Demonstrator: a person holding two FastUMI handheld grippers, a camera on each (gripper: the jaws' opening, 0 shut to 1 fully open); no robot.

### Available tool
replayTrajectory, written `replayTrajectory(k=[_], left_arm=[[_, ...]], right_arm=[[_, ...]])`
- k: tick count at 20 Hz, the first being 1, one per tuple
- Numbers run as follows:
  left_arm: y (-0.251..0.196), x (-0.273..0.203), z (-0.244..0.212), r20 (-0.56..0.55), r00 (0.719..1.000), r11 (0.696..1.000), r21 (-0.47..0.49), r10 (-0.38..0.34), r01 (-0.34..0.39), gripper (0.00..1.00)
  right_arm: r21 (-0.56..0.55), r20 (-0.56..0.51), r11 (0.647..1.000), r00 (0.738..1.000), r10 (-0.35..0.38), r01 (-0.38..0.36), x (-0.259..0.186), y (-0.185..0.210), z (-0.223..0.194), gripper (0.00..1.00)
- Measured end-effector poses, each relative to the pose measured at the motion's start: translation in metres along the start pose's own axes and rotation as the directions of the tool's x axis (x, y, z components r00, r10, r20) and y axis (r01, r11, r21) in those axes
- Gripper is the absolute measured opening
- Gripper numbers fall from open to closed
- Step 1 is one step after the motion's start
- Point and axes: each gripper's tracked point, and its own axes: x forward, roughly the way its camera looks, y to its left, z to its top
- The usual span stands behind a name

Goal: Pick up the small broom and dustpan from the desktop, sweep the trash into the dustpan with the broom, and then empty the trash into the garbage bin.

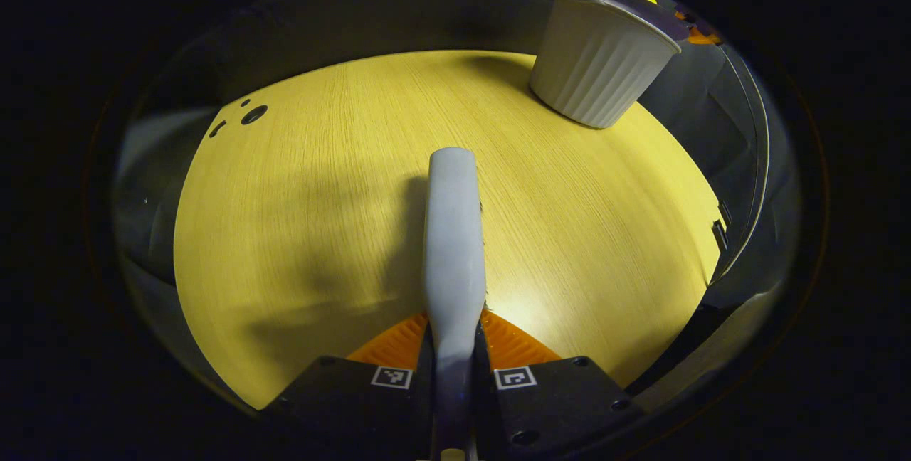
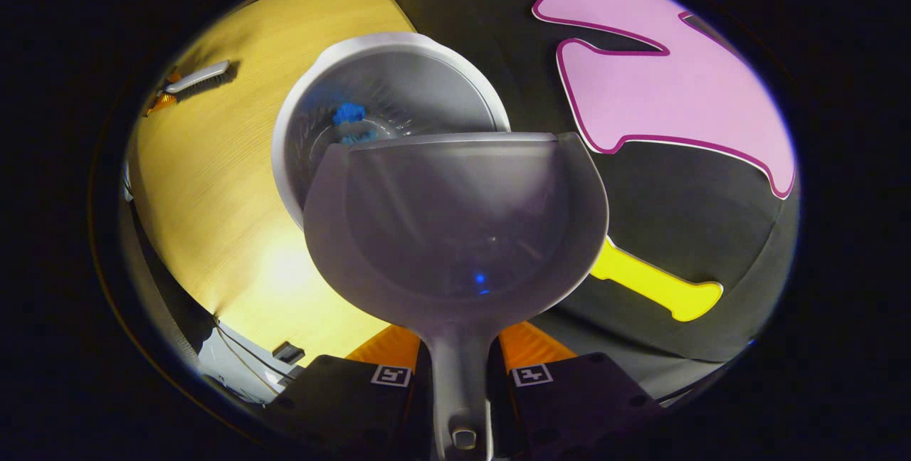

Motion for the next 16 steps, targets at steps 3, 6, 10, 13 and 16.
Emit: replayTrajectory(k=[3,6,10,13,16], left_arm=[[-0.002,-0.004,0.000,0.004,1.000,1.000,-0.004,0.010,-0.010,0.27],[0.000,-0.007,0.001,0.008,1.000,1.000,-0.019,0.020,-0.020,0.28],[0.000,-0.010,-0.001,0.003,0.999,0.999,-0.033,0.042,-0.042,0.27],[-0.001,-0.013,-0.003,-0.001,0.998,0.998,-0.036,0.058,-0.058,0.27],[-0.003,-0.016,-0.003,0.000,0.998,0.997,-0.045,0.070,-0.070,0.27]], right_arm=[[0.023,0.019,1.000,1.000,-0.019,0.019,0.001,-0.007,-0.007,0.36],[0.138,0.063,0.990,0.998,0.004,-0.013,-0.002,-0.005,-0.017,0.36],[0.344,0.188,0.934,0.982,0.032,-0.096,-0.020,-0.006,-0.023,0.36],[0.462,0.292,0.871,0.956,0.028,-0.167,-0.042,-0.005,-0.028,0.36],[0.501,0.373,0.838,0.928,0.018,-0.217,-0.059,-0.002,-0.032,0.36]])
